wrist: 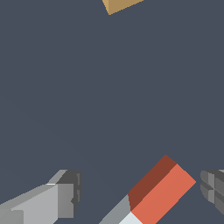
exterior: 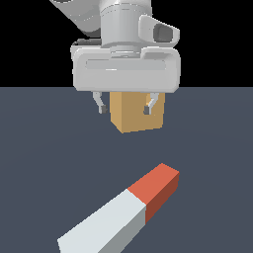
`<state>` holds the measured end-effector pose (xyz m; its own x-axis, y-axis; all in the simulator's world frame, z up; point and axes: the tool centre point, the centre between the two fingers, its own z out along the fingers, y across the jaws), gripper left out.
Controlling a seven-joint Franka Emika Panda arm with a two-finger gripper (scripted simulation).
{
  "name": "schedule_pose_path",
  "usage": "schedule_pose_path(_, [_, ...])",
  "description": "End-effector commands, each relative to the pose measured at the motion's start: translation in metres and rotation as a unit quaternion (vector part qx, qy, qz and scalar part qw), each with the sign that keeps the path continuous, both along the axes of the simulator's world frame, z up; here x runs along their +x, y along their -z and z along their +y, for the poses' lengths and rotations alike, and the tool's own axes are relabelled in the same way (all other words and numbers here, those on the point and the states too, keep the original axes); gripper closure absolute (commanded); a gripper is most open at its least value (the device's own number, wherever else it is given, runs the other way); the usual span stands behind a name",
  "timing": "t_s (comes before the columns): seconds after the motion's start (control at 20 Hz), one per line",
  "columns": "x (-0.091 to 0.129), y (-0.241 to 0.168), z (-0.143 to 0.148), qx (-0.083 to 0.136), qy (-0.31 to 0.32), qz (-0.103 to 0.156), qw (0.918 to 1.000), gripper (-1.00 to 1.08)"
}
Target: Insert the peg into the horizontal hole in a box.
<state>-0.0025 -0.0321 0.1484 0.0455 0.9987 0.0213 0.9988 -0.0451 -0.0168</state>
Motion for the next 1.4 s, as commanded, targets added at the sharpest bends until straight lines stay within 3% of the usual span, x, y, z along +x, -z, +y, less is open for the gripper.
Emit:
schedule_pose_path(0.0, [0.000, 0.000, 0.000, 0.000, 0.000, 0.000, 1.0000, -0.92])
schedule_pose_path(0.4, [0.004, 0.007, -0.014, -0.002, 0.035, 0.000, 0.9994, -0.92])
schedule_pose_path(0.75, [0.008, 0.026, -0.052, -0.005, 0.127, -0.001, 0.9919, -0.92])
schedule_pose_path(0.9, [0.007, 0.038, -0.076, -0.007, 0.185, -0.002, 0.9828, -0.92])
schedule_pose_path(1.35, [-0.009, 0.068, -0.136, -0.012, 0.328, -0.003, 0.9447, -0.92])
